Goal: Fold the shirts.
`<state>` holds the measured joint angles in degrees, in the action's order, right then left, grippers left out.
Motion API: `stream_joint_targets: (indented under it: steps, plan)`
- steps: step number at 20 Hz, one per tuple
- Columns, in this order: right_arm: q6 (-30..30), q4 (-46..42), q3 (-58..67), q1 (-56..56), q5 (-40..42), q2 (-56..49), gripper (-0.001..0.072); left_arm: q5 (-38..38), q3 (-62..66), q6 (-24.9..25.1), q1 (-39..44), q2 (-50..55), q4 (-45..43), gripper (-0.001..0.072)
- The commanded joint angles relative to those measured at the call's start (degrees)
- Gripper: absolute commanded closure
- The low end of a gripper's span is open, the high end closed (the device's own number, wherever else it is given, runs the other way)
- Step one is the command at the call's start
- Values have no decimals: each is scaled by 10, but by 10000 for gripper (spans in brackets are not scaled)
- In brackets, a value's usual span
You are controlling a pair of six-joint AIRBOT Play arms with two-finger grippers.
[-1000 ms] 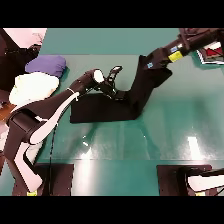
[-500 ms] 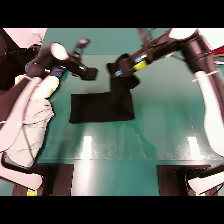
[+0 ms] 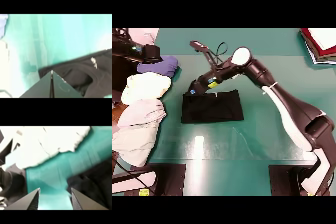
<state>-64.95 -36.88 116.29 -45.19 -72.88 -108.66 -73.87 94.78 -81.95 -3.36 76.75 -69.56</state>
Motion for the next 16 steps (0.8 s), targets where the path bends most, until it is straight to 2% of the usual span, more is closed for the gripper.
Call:
stream_joint_targets:
  steps: [1,2,3,4,5,7,10,16]
  plan:
    - [-38,-94,-85,59,-70,61,262,-61,-22,11,-14,-16,23,679]
    - [-54,-129,-127,87,-80,87,262,-61,-42,14,-11,-16,42,678]
    - [-57,-143,-164,112,-82,109,262,-60,-66,21,-4,-16,57,570]
    - [-57,-140,-204,139,-79,131,261,-59,-96,30,8,-16,66,214]
    - [-57,-138,-238,163,-75,149,261,-56,-129,30,24,-15,71,49]
    - [-58,-138,-291,205,-59,179,261,-45,-193,42,61,-12,71,78]
    - [-57,-138,-359,245,-25,220,261,-32,-269,43,111,-12,65,77]
    - [-57,-138,-458,260,22,276,262,-6,-353,29,122,-12,66,77]
